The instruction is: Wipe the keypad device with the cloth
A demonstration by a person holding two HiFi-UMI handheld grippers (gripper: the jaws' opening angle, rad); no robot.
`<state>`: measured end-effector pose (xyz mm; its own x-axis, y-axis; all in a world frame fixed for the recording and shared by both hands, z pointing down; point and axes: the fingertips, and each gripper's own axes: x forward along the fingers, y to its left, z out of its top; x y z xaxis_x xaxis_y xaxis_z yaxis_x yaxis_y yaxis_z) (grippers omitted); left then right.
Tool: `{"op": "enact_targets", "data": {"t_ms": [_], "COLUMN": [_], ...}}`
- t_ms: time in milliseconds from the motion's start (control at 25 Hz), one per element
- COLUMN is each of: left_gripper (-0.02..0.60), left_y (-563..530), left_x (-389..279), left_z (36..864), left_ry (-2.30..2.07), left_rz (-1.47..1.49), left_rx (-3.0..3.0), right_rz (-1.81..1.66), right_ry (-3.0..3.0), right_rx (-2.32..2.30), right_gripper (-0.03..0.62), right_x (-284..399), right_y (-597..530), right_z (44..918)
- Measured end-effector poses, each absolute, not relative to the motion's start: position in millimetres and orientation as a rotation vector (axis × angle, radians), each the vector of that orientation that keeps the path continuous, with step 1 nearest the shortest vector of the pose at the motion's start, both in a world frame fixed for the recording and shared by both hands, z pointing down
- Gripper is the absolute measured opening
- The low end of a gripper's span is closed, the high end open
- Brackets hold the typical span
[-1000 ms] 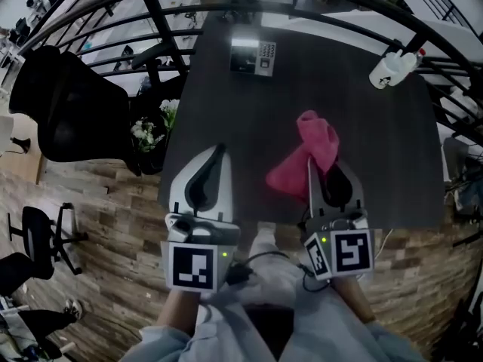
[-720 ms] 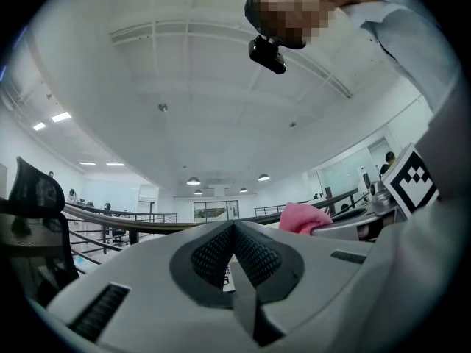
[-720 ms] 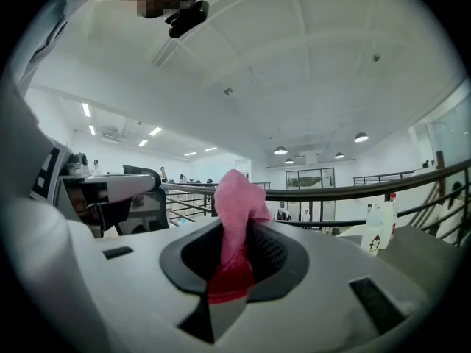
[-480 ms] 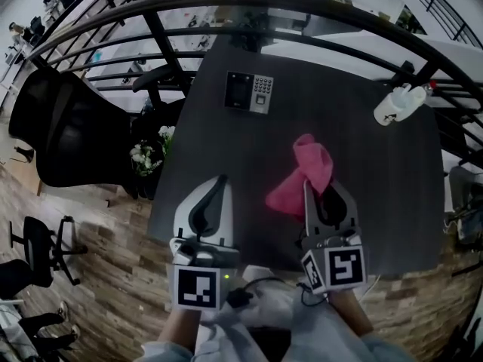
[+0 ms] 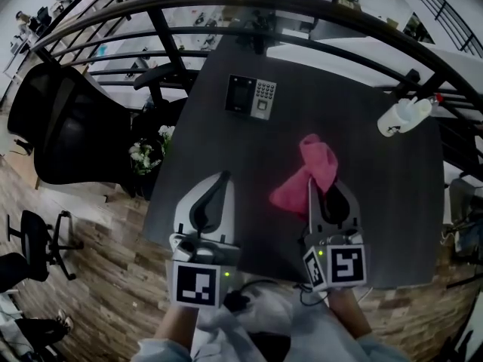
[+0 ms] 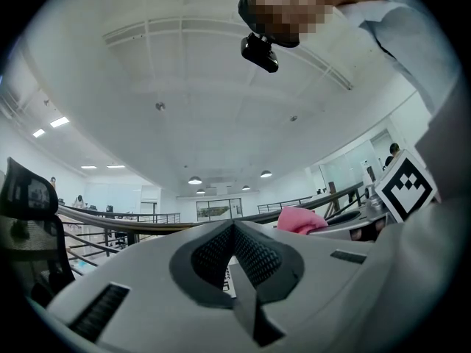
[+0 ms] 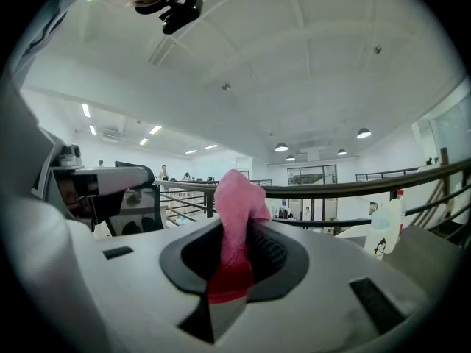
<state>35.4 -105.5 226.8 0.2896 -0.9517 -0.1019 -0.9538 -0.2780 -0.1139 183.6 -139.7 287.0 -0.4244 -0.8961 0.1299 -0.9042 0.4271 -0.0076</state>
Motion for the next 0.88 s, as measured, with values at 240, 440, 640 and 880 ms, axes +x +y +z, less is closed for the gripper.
{"op": "enact_targets", "data": {"t_ms": [240,440,640,880], "left_gripper": [0.002,0.002,0.002,0.002], "left_y": [-122,-140,-160,-186], "left_x": [26,14,-2,-19], "left_z": [238,244,249,256], "left_ry": [1.799,1.779,1.764,1.743], "left_rz": [0.005,-0.015,-0.027,-0.021], "left_rx": [-2.417,-2.438,-2.464,-2.498], "right_rz": [0.131,0.140,0.121,0.124], "right_ry": [-2.532,-2.507,-2.477,-2.432], "right_rx": [1.642,1.654,1.673,1.703], "right_gripper": [0.078,0.078,0.078,0.078], "right_x": [180,170,156,144], "right_y": [-161,-184,-212,-242], "right_z": [299,307,310,320]}}
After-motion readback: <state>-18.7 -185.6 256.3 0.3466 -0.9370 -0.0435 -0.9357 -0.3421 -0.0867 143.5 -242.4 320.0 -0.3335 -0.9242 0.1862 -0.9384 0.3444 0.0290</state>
